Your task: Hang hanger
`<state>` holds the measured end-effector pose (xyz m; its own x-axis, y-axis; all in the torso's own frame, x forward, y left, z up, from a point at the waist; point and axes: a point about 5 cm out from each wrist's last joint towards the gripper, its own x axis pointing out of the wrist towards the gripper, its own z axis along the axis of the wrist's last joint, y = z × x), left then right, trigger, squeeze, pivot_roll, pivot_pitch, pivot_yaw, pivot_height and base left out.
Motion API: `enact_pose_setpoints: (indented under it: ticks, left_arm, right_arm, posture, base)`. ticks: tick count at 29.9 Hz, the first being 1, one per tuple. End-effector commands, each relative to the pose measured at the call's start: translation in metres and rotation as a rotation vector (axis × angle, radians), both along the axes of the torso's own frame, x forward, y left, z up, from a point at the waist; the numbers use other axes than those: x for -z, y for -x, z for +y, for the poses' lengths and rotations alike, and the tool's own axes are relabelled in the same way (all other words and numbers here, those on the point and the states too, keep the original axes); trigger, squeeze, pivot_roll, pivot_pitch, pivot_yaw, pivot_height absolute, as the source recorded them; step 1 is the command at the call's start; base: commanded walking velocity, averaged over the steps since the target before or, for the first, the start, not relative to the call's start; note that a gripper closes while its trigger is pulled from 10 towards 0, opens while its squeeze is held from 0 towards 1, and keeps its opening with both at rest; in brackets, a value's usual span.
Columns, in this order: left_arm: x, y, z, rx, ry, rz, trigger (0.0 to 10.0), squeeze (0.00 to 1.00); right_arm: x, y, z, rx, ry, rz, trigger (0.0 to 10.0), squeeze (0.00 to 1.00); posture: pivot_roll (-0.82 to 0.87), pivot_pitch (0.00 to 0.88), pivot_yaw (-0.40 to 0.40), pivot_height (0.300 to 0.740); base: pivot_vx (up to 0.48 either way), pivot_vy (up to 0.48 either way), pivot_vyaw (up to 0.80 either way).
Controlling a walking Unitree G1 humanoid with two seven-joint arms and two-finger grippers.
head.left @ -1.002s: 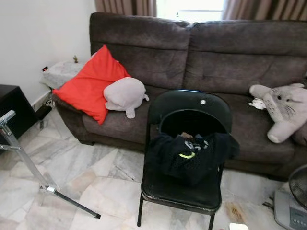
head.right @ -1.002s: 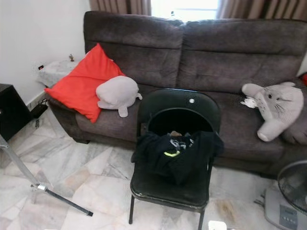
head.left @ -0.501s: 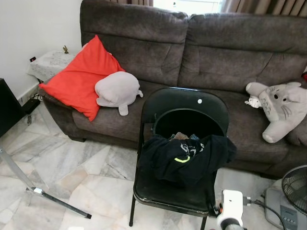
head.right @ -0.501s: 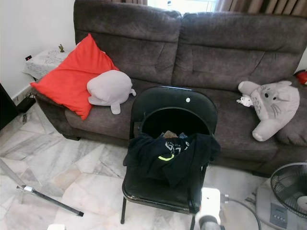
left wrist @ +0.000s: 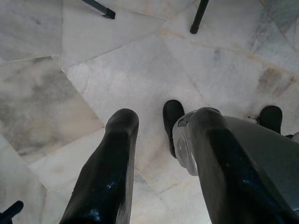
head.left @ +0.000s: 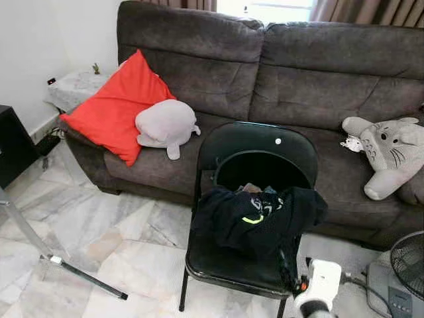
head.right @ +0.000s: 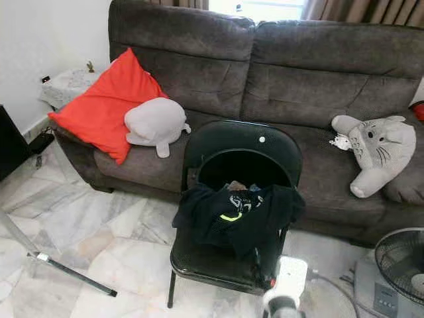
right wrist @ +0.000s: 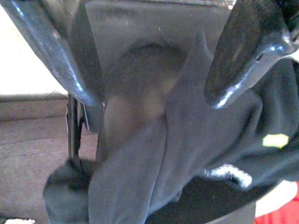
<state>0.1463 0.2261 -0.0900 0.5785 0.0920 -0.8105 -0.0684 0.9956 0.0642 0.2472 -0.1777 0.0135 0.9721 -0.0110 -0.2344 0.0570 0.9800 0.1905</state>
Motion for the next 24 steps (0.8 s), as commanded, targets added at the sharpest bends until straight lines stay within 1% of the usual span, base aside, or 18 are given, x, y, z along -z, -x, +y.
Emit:
enact_pose_setpoints:
  ticks: [1, 3, 6, 8, 9, 11, 12, 14, 16, 18, 22, 23, 24]
  left_arm:
    - [0.001, 0.002, 0.002, 0.009, -0.009, 0.013, 10.0, 0.00]
    - [0.000, 0.000, 0.002, 0.011, -0.011, 0.006, 10.0, 0.00]
    - [0.000, -0.001, 0.001, 0.014, -0.012, 0.007, 10.0, 0.00]
    - [-0.001, -0.001, 0.002, 0.014, -0.013, 0.007, 10.0, 0.00]
    - [-0.001, -0.001, 0.004, 0.014, -0.014, 0.006, 10.0, 0.00]
    - [-0.001, -0.001, 0.004, 0.014, -0.015, 0.005, 10.0, 0.00]
    - [-0.001, 0.000, 0.006, 0.014, -0.015, 0.004, 10.0, 0.00]
    - [-0.001, 0.000, 0.006, 0.016, -0.015, 0.003, 10.0, 0.00]
    - [-0.001, 0.000, 0.003, 0.020, -0.013, -0.004, 10.0, 0.00]
    - [-0.001, -0.002, -0.002, 0.026, -0.010, -0.014, 10.0, 0.00]
    - [-0.001, -0.002, -0.001, 0.028, -0.010, -0.018, 10.0, 0.00]
    - [-0.001, 0.001, 0.002, 0.027, -0.011, -0.017, 10.0, 0.00]
    - [-0.001, 0.004, 0.004, 0.027, -0.011, -0.016, 10.0, 0.00]
  right_arm:
    - [-0.003, -0.005, 0.000, -0.014, -0.037, -0.004, 10.0, 0.00]
    - [-0.005, -0.011, 0.001, -0.046, -0.052, 0.002, 10.0, 0.00]
    - [-0.003, -0.014, 0.004, -0.085, -0.068, 0.024, 10.0, 0.00]
    - [0.002, -0.015, 0.009, -0.127, -0.090, 0.054, 10.0, 0.00]
    - [0.007, -0.015, 0.013, -0.165, -0.096, 0.085, 10.0, 0.00]
    - [0.009, -0.015, 0.014, -0.179, -0.097, 0.098, 10.0, 0.00]
    - [0.012, -0.015, 0.016, -0.196, -0.076, 0.119, 10.0, 0.00]
    - [0.017, -0.016, 0.015, -0.190, -0.072, 0.152, 10.0, 0.00]
    - [0.021, -0.017, 0.014, -0.182, -0.066, 0.177, 10.0, 0.00]
    - [0.022, -0.018, 0.014, -0.192, -0.064, 0.186, 10.0, 0.00]
    - [0.022, -0.019, 0.015, -0.201, -0.071, 0.186, 10.0, 0.00]
    - [0.024, -0.020, 0.014, -0.195, -0.071, 0.193, 8.5, 0.00]
    - [0.024, -0.020, 0.014, -0.195, -0.068, 0.199, 3.8, 0.00]
  posture:
    - [0.01, 0.050, -0.004, 0.740]
    - [0.01, 0.047, 0.000, 0.740]
    - [0.01, 0.046, 0.003, 0.740]
    - [0.02, 0.042, 0.007, 0.740]
    - [0.02, 0.041, 0.009, 0.740]
    - [0.02, 0.041, 0.009, 0.740]
    - [0.02, 0.042, 0.012, 0.740]
    - [0.02, 0.042, 0.012, 0.740]
    - [0.03, 0.042, 0.014, 0.740]
    - [0.03, 0.042, 0.015, 0.740]
    - [0.03, 0.047, 0.016, 0.740]
    - [0.03, 0.050, 0.018, 0.740]
    - [0.03, 0.050, 0.018, 0.740]
  base:
    - [0.000, 0.000, 0.00]
    - [0.000, 0.000, 0.00]
    - [0.000, 0.000, 0.00]
    - [0.000, 0.000, 0.00]
    - [0.000, 0.000, 0.00]
    - [0.000, 0.000, 0.00]
    - [0.000, 0.000, 0.00]
    - [0.000, 0.000, 0.00]
    - [0.000, 0.000, 0.00]
    - [0.000, 0.000, 0.00]
    - [0.000, 0.000, 0.00]
    - [0.000, 0.000, 0.00]
    - [0.000, 0.000, 0.00]
